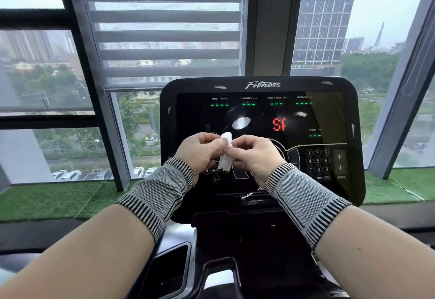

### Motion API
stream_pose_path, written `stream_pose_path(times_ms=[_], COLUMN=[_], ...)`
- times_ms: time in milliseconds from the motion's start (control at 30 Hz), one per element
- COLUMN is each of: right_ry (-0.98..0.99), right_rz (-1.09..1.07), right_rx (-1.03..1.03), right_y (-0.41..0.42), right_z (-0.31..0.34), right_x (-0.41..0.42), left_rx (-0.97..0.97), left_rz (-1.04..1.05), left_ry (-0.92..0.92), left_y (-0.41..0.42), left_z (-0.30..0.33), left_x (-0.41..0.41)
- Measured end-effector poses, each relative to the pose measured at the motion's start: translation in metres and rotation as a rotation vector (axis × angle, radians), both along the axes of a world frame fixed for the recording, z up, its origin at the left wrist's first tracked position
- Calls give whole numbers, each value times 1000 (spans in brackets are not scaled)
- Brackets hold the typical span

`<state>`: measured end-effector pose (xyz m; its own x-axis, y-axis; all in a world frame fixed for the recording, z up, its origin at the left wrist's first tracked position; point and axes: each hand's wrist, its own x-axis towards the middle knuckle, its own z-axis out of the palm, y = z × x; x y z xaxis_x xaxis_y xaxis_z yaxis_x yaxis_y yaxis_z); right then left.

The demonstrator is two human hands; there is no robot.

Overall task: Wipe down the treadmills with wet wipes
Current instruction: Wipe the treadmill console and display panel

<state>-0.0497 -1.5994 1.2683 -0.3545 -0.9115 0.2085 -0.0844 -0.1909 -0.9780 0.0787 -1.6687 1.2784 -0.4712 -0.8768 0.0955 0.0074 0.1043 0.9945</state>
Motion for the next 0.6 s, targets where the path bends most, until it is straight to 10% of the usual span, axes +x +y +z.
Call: stream_pose_path(times_ms=[433, 600], right_ry=[-454, -465], right_rz=[-82, -103], right_rx=[-1, -18], right_y=[5, 3], right_z=[10, 13], right_x=[-14, -12], left_rx=[136, -392], left_rz=[54, 364], left_ry=[4, -214], left_y=[-11, -14], left_z=[3, -1], left_x=[4, 3])
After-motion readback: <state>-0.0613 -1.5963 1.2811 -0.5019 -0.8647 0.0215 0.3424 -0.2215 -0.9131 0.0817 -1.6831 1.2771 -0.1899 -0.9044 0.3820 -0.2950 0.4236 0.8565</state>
